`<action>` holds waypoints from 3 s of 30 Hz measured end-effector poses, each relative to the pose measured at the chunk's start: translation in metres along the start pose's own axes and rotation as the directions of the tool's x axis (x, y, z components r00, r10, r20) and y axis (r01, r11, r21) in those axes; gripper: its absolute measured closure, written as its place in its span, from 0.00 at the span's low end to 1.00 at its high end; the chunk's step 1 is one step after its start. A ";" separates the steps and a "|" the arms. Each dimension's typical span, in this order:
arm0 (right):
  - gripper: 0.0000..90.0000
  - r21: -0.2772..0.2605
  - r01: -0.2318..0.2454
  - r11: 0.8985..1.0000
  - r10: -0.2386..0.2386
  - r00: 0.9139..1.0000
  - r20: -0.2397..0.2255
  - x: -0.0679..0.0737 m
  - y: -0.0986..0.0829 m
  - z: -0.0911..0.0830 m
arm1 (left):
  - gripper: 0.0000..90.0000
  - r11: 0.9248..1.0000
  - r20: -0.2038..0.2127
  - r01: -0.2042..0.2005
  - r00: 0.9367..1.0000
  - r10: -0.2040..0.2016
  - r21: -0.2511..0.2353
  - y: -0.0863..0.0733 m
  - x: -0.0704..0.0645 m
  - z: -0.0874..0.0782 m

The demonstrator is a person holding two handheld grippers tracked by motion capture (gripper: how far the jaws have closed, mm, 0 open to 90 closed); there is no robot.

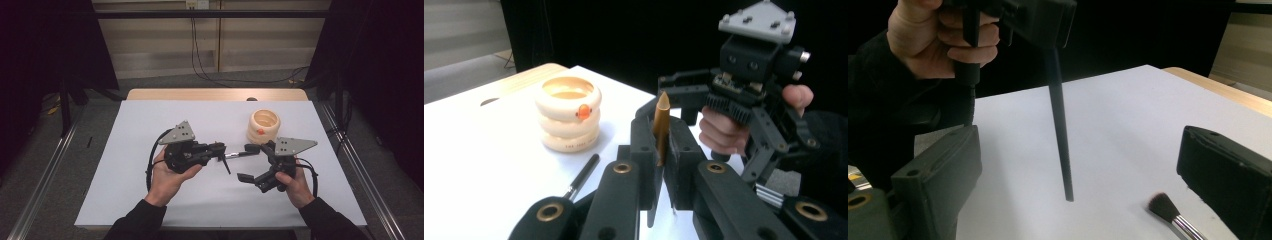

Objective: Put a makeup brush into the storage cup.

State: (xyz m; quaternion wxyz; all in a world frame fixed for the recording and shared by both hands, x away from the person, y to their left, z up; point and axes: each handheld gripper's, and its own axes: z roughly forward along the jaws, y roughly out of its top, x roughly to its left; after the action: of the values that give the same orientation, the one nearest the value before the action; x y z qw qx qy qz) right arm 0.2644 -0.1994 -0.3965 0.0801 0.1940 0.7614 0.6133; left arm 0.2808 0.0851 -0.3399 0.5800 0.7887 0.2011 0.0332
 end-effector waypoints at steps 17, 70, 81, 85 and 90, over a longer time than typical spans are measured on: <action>0.14 0.089 -0.007 0.996 0.010 0.999 -0.037 0.001 -0.002 0.010 | 0.94 0.995 0.019 -0.015 1.000 0.013 0.096 -0.006 -0.005 0.012; 0.92 0.120 -0.038 0.992 0.054 0.989 -0.136 0.003 -0.007 0.020 | 0.91 0.998 0.094 -0.003 0.996 -0.002 0.059 -0.020 -0.010 0.033; 0.92 0.108 -0.039 0.993 0.051 0.992 -0.112 0.001 -0.005 0.017 | 0.54 0.998 0.017 -0.053 0.998 0.053 -0.036 -0.022 -0.011 0.034; 0.92 0.105 -0.043 0.994 0.054 0.993 -0.102 0.000 -0.005 0.016 | 0.33 0.998 -0.025 -0.052 0.998 0.051 -0.038 -0.024 -0.010 0.035; 0.92 0.098 -0.045 0.994 0.055 0.994 -0.096 0.000 -0.005 0.015 | 0.14 0.997 -0.054 -0.057 0.997 0.055 -0.042 -0.024 -0.010 0.035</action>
State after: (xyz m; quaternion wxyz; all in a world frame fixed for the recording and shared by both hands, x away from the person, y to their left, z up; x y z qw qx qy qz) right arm 0.2690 -0.1867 -0.4049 0.0176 0.1860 0.7879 0.5867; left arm 0.2751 0.0562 -0.3713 0.5905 0.7800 0.1933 0.0746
